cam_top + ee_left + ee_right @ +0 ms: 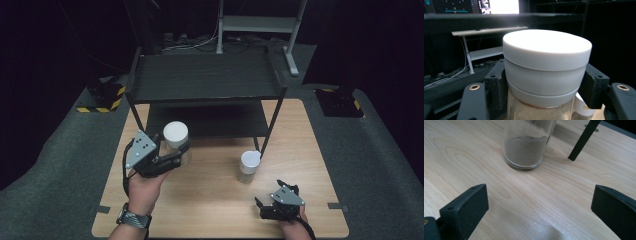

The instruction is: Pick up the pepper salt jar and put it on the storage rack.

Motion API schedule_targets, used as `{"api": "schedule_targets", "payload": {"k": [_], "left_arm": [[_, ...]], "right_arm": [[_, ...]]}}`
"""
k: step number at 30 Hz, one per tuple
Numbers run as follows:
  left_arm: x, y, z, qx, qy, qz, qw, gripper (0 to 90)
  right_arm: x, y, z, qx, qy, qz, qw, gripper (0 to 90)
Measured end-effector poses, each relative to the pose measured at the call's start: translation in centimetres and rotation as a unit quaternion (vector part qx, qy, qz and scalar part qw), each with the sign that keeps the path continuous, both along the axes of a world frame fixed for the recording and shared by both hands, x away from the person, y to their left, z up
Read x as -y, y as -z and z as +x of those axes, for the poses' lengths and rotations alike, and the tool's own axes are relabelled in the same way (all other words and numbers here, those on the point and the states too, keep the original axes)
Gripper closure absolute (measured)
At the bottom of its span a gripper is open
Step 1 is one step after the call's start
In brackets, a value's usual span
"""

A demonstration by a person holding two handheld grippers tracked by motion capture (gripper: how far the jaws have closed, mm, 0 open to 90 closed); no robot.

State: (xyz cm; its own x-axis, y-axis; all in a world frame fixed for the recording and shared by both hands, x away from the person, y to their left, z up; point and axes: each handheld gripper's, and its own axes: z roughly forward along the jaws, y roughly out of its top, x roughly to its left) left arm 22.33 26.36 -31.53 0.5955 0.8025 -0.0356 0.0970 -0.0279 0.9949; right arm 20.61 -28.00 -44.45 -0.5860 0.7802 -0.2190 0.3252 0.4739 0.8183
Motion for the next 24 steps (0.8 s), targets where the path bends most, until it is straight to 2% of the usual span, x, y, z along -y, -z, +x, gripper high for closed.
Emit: {"api": "schedule_targets", "payload": {"k": [8, 24], "left_arm": [[-0.3, -1.6, 0.3, 0.011, -0.009, -0.009, 0.9999, 34.3], [-0.7, -6.1, 1.2, 0.035, -0.023, -0.022, 0.9989, 34.3]], "right_arm": [[0.0, 0.0, 0.0, 0.000, 0.001, 0.002, 1.0000, 0.1], [0.1, 0.0, 0.0, 0.000, 0.001, 0.004, 1.0000, 0.1]]}}
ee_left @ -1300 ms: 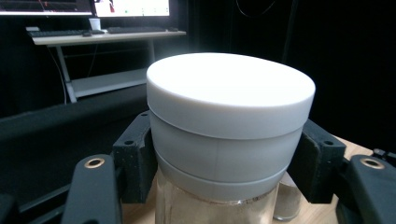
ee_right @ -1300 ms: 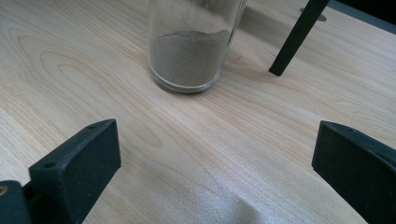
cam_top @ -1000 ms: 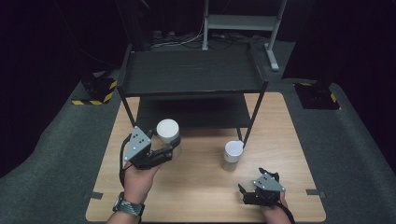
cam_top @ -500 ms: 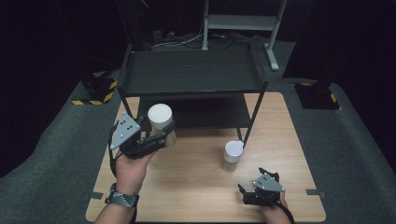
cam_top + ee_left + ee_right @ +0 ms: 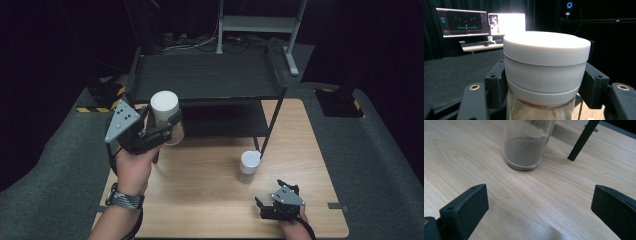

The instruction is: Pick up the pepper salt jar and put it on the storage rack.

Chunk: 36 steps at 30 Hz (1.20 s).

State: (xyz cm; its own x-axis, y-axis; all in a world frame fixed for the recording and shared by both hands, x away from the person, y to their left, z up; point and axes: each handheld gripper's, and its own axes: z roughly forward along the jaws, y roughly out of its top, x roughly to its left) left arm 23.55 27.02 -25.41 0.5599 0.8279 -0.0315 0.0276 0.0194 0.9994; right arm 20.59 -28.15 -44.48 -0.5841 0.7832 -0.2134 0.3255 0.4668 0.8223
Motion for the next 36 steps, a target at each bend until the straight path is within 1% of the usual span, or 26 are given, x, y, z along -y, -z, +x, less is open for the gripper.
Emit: {"api": "schedule_targets", "payload": {"k": [2, 3, 6, 7, 11, 12, 13, 14, 17, 19, 21, 23, 28, 29, 30, 31, 32, 36], "left_arm": [[0.1, -0.6, 0.1, 0.003, -0.002, 0.001, 1.0000, 34.3], [0.1, -0.6, 0.1, 0.003, -0.002, 0.001, 1.0000, 34.3], [0.4, -1.7, 0.5, 0.008, -0.005, 0.003, 0.9999, 34.3], [0.4, -1.7, 0.5, 0.008, -0.005, 0.003, 0.9999, 34.3], [0.8, -3.0, 0.9, 0.012, -0.009, -0.002, 0.9999, 34.3], [0.8, -3.0, 0.9, 0.012, -0.009, -0.002, 0.9999, 34.3], [1.0, -3.4, 1.1, 0.014, -0.010, -0.004, 0.9998, 34.2], [1.0, -3.4, 1.1, 0.014, -0.010, -0.004, 0.9998, 34.3], [1.3, -4.1, 1.4, 0.017, -0.012, -0.002, 0.9998, 34.3], [1.4, -4.4, 1.8, 0.019, -0.012, -0.008, 0.9997, 34.2], [1.5, -4.7, 2.2, 0.019, -0.012, -0.009, 0.9997, 34.3], [1.8, -5.0, 2.6, 0.022, -0.016, -0.005, 0.9996, 34.3], [2.1, -5.1, 3.7, 0.023, -0.023, -0.017, 0.9993, 34.2], [2.2, -5.1, 4.2, 0.023, -0.025, -0.022, 0.9992, 34.3], [2.2, -5.1, 4.2, 0.023, -0.025, -0.022, 0.9992, 34.2], [2.4, -5.2, 4.6, 0.023, -0.030, -0.024, 0.9990, 34.3], [2.4, -5.2, 4.6, 0.023, -0.030, -0.024, 0.9990, 34.2], [2.7, -5.3, 5.4, 0.022, -0.038, -0.025, 0.9987, 34.2]], "right_arm": [[0.0, 0.0, 0.0, 0.000, 0.000, 0.001, 1.0000, 0.0], [0.0, 0.0, 0.0, 0.000, 0.000, 0.002, 1.0000, 0.1], [0.1, 0.0, 0.0, -0.001, 0.001, 0.002, 1.0000, 0.1], [0.1, 0.0, 0.0, -0.001, 0.001, 0.002, 1.0000, 0.1], [0.1, 0.0, 0.0, 0.000, 0.000, 0.003, 1.0000, 0.1], [0.1, 0.0, 0.0, 0.000, 0.000, 0.003, 1.0000, 0.1], [0.1, 0.0, 0.0, -0.001, 0.000, 0.003, 1.0000, 0.0], [0.1, 0.0, 0.0, -0.001, 0.000, 0.003, 1.0000, 0.0], [0.2, 0.0, 0.0, -0.001, 0.001, 0.003, 1.0000, 0.1], [0.2, 0.0, 0.0, -0.001, 0.001, 0.005, 1.0000, 0.1], [0.2, 0.0, 0.0, -0.002, 0.003, 0.006, 1.0000, 0.1], [0.2, 0.0, 0.0, -0.002, 0.003, 0.006, 1.0000, 0.1], [0.3, 0.1, -0.1, -0.001, 0.004, 0.009, 0.9999, 0.1], [0.3, 0.1, -0.1, -0.001, 0.004, 0.008, 1.0000, 0.1], [0.3, 0.1, -0.1, -0.001, 0.004, 0.008, 1.0000, 0.1], [0.3, 0.0, -0.1, -0.001, 0.004, 0.008, 1.0000, 0.1], [0.3, 0.0, -0.1, -0.002, 0.004, 0.008, 1.0000, 0.0], [0.4, 0.0, -0.1, -0.003, 0.005, 0.010, 0.9999, 0.1]]}}
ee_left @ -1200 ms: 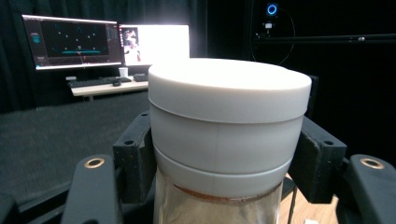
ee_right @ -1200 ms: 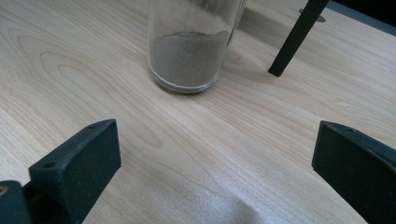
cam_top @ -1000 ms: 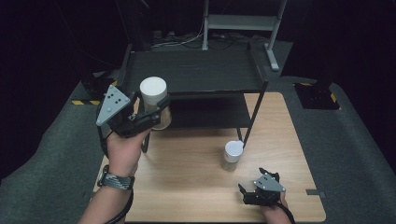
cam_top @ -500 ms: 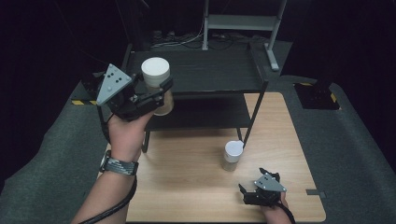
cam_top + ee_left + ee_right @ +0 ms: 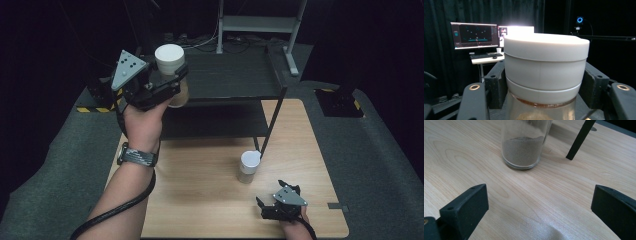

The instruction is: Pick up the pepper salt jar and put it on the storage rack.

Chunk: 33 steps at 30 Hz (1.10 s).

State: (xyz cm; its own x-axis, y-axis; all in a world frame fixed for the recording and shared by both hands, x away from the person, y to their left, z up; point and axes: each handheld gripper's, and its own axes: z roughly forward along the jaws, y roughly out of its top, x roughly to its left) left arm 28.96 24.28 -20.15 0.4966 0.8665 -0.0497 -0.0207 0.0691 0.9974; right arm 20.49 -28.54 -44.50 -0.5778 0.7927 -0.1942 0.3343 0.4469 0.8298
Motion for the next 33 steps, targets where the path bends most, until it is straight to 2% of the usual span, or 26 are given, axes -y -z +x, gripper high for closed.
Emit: {"api": "schedule_targets", "payload": {"k": [19, 33], "left_arm": [[1.4, 0.3, 3.0, 0.004, -0.032, 0.000, 0.9995, 34.2], [2.4, 0.5, 4.2, -0.005, -0.038, -0.001, 0.9993, 34.2]], "right_arm": [[0.2, 0.0, 0.0, 0.000, -0.003, 0.003, 1.0000, 0.1], [0.3, 0.1, 0.1, 0.000, -0.003, 0.007, 1.0000, 0.1]]}}
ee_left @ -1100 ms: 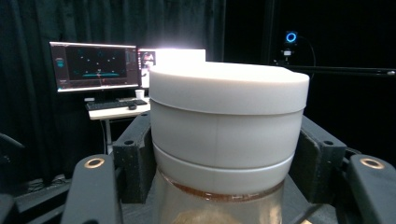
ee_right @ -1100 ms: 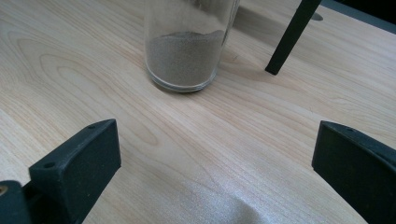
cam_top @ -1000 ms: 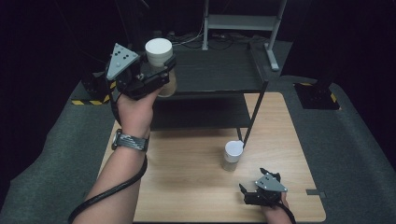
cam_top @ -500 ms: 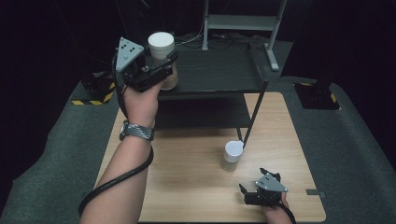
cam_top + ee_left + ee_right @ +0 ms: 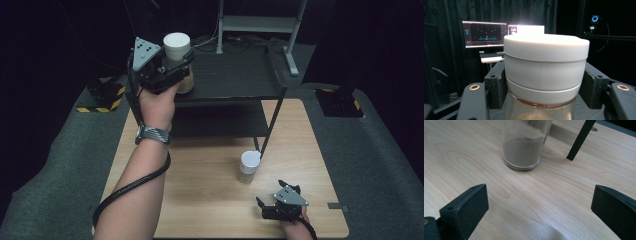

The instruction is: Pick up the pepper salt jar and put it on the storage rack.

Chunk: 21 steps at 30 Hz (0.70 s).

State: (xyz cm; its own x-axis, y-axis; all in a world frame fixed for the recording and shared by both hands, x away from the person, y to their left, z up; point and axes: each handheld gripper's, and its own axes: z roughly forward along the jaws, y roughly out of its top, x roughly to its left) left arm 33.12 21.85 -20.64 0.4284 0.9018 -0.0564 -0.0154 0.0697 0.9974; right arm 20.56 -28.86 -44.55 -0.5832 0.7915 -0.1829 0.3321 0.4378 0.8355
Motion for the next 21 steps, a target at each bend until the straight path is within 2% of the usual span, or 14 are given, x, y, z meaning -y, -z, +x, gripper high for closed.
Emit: {"api": "schedule_targets", "payload": {"k": [9, 21], "left_arm": [[0.31, 0.05, 0.39, -0.007, -0.001, 0.003, 1.0000, 34.2], [0.11, 0.14, 0.51, -0.007, 0.002, 0.002, 1.0000, 34.0]], "right_arm": [[0.02, 0.01, -0.01, 0.000, -0.001, 0.000, 1.0000, 0.1], [-0.05, 0.02, -0.06, 0.002, -0.001, -0.002, 1.0000, 0.1]]}}
